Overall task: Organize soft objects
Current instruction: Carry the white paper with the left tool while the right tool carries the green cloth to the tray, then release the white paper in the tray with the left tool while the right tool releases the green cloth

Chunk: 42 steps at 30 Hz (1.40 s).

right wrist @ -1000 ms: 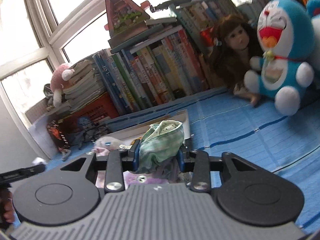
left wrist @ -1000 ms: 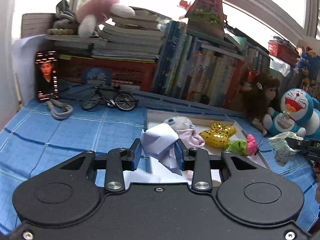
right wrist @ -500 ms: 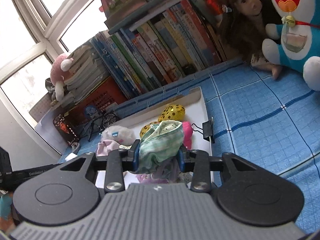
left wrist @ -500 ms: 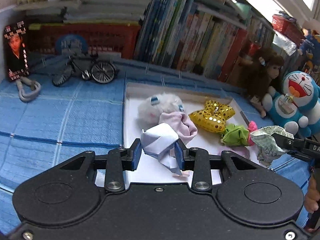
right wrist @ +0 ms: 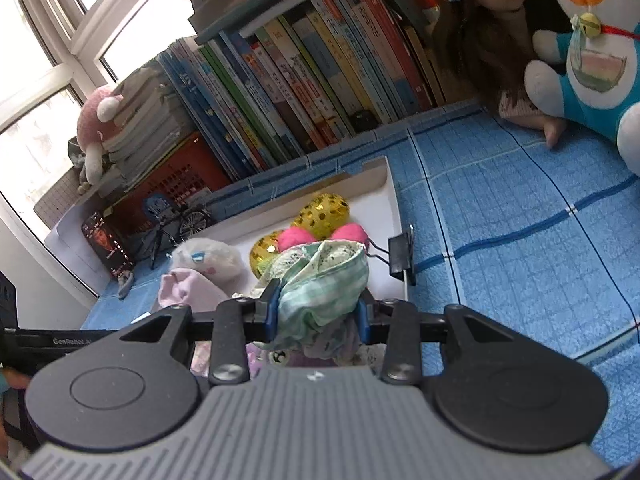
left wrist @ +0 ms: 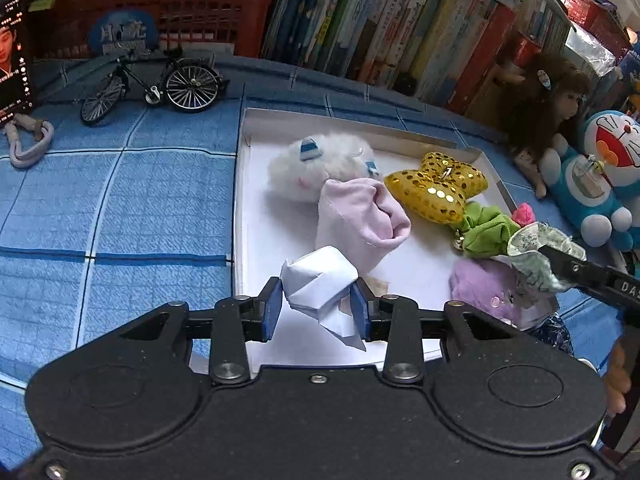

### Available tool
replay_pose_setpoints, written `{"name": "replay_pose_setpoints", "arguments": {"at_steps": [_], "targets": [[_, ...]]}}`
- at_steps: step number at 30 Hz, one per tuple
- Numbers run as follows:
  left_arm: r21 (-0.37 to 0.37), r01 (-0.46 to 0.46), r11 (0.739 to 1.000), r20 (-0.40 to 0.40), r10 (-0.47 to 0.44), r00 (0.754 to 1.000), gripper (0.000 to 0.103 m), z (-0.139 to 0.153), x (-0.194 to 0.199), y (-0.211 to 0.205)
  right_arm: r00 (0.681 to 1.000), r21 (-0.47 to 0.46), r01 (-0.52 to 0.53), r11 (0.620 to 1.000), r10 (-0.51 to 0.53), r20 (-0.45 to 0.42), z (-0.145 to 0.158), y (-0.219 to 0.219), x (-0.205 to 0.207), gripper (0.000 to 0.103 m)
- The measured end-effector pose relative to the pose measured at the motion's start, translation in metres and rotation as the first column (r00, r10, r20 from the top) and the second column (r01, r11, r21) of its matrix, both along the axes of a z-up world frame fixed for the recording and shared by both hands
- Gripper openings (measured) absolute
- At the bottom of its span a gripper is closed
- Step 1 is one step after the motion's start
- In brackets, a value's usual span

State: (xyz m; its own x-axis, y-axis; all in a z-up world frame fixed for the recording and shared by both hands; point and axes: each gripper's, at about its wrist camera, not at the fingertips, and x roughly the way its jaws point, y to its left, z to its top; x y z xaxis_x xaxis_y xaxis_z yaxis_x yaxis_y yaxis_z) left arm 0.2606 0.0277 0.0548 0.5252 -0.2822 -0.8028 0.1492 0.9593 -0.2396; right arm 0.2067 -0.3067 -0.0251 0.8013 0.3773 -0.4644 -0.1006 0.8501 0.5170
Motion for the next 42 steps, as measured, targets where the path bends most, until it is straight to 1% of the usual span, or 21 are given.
{"name": "replay_pose_setpoints", "arguments": {"at_steps": [6, 11, 15, 17, 19, 21, 28, 29, 30, 32, 35, 40, 42], "targets": [[0.003, -0.011, 1.0, -0.02, 0.011, 1.0, 0.035, -0.003, 0.007, -0.002, 1.0, 0.016, 0.001, 1.0, 0.0, -0.013, -0.006, -0.004, 0.0, 0.042], [0.035, -0.02, 0.999, -0.027, 0.021, 0.999, 0.036, -0.007, 0.009, -0.005, 1.0, 0.011, -0.006, 1.0, 0.006, -0.014, -0.005, -0.004, 0.001, 0.043], [0.03, -0.029, 0.999, -0.029, 0.03, 0.999, 0.042, -0.008, 0.009, -0.005, 1.0, 0.011, -0.02, 1.0, 0.02, -0.015, -0.006, -0.004, 0.003, 0.046], [0.027, -0.032, 0.999, -0.028, 0.033, 0.999, 0.044, -0.007, 0.009, -0.004, 1.0, 0.016, -0.024, 1.0, 0.024, -0.013, -0.005, -0.004, 0.003, 0.05], [0.021, -0.035, 0.999, -0.026, 0.035, 0.999, 0.047, -0.004, 0.008, -0.002, 1.0, 0.025, -0.026, 0.999, 0.027, -0.011, -0.005, -0.004, 0.003, 0.051], [0.013, -0.039, 0.999, -0.02, 0.039, 0.999, 0.053, -0.002, 0.006, -0.001, 1.0, 0.024, -0.028, 0.999, 0.028, -0.009, -0.004, -0.004, 0.003, 0.055], [-0.001, -0.045, 0.999, 0.018, 0.045, 0.999, 0.056, 0.009, -0.004, 0.005, 0.999, 0.012, -0.033, 0.999, 0.033, 0.011, 0.001, -0.006, -0.006, 0.069], [0.001, -0.045, 0.999, 0.027, 0.045, 0.999, 0.058, 0.011, -0.006, 0.005, 0.999, 0.011, -0.034, 0.999, 0.034, 0.015, 0.003, -0.008, -0.007, 0.07], [0.005, -0.045, 0.999, 0.038, 0.045, 0.998, 0.062, 0.013, -0.009, 0.006, 0.999, 0.01, -0.036, 0.999, 0.036, 0.021, 0.005, -0.008, -0.008, 0.07], [0.011, -0.046, 0.999, 0.061, 0.046, 0.997, 0.067, 0.017, -0.014, 0.006, 0.999, 0.012, -0.039, 0.999, 0.039, 0.034, 0.008, -0.01, -0.012, 0.073], [0.017, -0.046, 0.999, 0.092, 0.045, 0.995, 0.068, 0.023, -0.023, 0.008, 0.998, 0.017, -0.043, 0.999, 0.042, 0.054, 0.014, -0.012, -0.018, 0.076], [0.0, -0.047, 0.999, 0.124, 0.047, 0.991, 0.072, 0.033, -0.037, 0.016, 0.995, 0.012, -0.049, 0.999, 0.048, 0.088, 0.022, -0.015, -0.032, 0.079], [0.009, -0.046, 0.999, 0.143, 0.044, 0.989, 0.072, 0.036, -0.044, 0.018, 0.994, 0.003, -0.049, 0.999, 0.048, 0.103, 0.025, -0.015, -0.039, 0.079]]}}
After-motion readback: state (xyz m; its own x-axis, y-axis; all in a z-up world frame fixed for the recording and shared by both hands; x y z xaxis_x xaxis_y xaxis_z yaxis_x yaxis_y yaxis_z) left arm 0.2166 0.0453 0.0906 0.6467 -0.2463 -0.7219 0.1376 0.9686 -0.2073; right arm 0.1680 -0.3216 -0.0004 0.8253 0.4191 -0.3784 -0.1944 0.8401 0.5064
